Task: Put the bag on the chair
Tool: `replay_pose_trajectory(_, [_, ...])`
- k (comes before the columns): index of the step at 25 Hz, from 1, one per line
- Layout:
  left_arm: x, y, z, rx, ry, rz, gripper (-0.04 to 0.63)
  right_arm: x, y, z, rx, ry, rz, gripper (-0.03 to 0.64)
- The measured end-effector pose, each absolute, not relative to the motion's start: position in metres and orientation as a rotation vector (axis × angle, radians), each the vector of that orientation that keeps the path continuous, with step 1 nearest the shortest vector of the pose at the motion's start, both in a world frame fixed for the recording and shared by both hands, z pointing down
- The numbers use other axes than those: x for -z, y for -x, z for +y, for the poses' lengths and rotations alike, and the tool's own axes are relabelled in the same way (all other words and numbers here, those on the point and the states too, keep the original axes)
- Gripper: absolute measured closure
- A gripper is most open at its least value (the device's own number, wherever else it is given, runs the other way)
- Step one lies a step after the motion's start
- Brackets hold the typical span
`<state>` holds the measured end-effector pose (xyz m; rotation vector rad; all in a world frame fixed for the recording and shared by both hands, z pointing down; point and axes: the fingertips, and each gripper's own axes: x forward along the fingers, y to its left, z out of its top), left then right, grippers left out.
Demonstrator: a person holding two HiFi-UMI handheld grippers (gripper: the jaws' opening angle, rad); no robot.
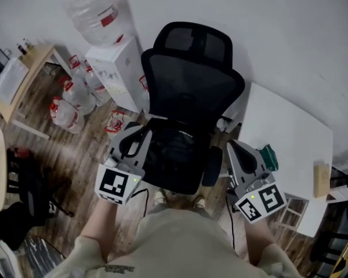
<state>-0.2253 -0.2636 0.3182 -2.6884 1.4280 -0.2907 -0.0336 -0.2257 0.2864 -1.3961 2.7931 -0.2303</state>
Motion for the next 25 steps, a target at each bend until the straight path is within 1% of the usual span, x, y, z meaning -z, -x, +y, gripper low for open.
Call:
replay_pose_trajectory(7, [-0.303,0.220,-0.246,0.231,2.698,1.465,0.549,-0.287,0.038,-0.207,0.178,1.346,2.884,0.595])
replay_pose_trajectory(25, [-0.315,0.221,-0.238,0.274,2.704,1.497,0.558,-0.298,0.041,-0.209,0.213,1.317,2.907,0.595])
